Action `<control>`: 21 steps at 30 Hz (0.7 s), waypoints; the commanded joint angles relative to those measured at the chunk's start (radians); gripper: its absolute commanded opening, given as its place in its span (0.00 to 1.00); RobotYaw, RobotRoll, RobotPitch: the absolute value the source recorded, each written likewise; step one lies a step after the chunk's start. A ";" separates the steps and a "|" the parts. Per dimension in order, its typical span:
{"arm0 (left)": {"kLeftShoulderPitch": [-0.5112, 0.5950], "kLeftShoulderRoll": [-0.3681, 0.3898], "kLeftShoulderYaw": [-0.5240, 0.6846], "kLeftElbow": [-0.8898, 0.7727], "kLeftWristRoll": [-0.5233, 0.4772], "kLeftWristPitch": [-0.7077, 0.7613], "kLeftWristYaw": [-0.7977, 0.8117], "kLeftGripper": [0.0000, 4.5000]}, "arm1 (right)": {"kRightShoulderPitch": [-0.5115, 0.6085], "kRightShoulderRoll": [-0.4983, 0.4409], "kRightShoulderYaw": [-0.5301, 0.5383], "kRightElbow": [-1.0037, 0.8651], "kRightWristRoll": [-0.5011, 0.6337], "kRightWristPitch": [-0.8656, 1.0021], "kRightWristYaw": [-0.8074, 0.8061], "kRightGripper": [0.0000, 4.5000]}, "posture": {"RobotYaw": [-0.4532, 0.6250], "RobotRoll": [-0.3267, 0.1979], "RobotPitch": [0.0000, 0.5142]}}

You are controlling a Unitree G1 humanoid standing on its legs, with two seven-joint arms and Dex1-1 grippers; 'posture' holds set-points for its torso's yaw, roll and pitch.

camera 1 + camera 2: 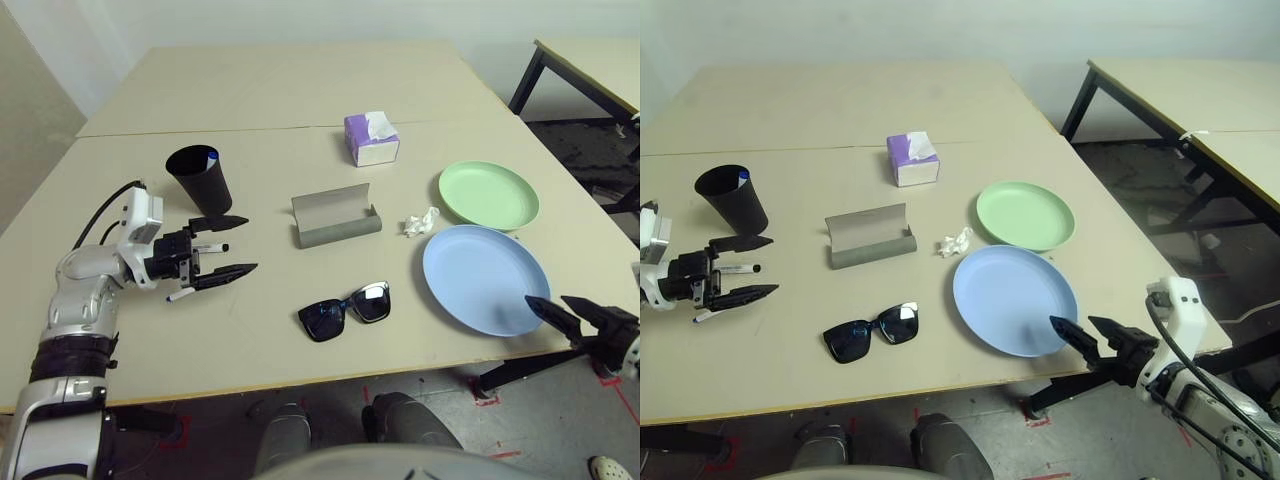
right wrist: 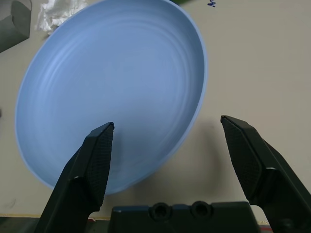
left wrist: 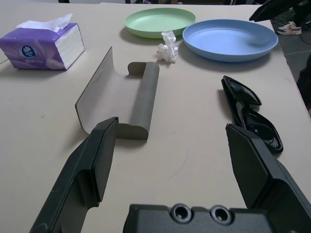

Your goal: Organize and tidy the items on the table.

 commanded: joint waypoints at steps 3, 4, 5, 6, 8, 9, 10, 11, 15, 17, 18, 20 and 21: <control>-0.004 -0.004 0.003 -0.051 -0.012 0.032 0.025 0.99 | 0.005 0.011 0.037 0.003 -0.002 0.040 0.002 1.00 | 0.29 0.62 0.13; -0.003 -0.002 0.003 -0.062 -0.015 0.038 0.029 0.99 | 0.005 0.012 0.046 0.004 -0.002 0.046 0.003 1.00 | 0.29 0.62 0.13; -0.002 -0.002 0.004 -0.074 -0.017 0.045 0.035 0.99 | 0.002 0.014 0.054 0.007 -0.002 0.053 0.003 1.00 | 0.29 0.62 0.13; -0.001 -0.001 0.005 -0.082 -0.018 0.050 0.039 0.99 | 0.000 0.015 0.059 0.009 -0.002 0.057 0.004 1.00 | 0.29 0.62 0.13; 0.003 0.001 0.006 -0.095 -0.021 0.059 0.045 0.99 | -0.012 0.017 0.068 0.012 0.004 0.074 0.000 1.00 | 0.29 0.62 0.13; 0.007 0.003 0.008 -0.099 -0.022 0.060 0.047 0.99 | -0.018 0.017 0.072 0.009 0.009 0.087 -0.003 1.00 | 0.29 0.62 0.13; 0.011 0.004 0.009 -0.103 -0.023 0.062 0.048 0.99 | -0.021 0.016 0.077 0.008 0.010 0.094 -0.002 1.00 | 0.29 0.62 0.12; 0.014 0.005 0.010 -0.106 -0.024 0.064 0.050 0.99 | -0.024 0.016 0.079 0.010 0.011 0.101 -0.001 1.00 | 0.29 0.62 0.12; 0.021 0.008 0.015 -0.112 -0.028 0.064 0.057 1.00 | -0.036 0.019 0.079 0.013 0.013 0.123 0.004 0.86 | 0.30 0.62 0.12; 0.025 0.010 0.017 -0.112 -0.029 0.066 0.059 1.00 | -0.042 0.018 0.074 0.016 0.014 0.129 0.007 0.71 | 0.30 0.62 0.11; 0.027 0.012 0.017 -0.111 -0.030 0.068 0.059 1.00 | -0.044 0.018 0.072 0.018 0.015 0.132 0.009 0.63 | 0.31 0.62 0.11; 0.035 0.016 0.018 -0.103 -0.028 0.065 0.053 1.00 | -0.046 0.016 0.072 0.022 0.010 0.132 0.016 0.47 | 0.31 0.62 0.10; 0.039 0.019 0.018 -0.097 -0.026 0.065 0.051 1.00 | -0.049 0.014 0.071 0.024 0.010 0.133 0.018 0.39 | 0.31 0.62 0.10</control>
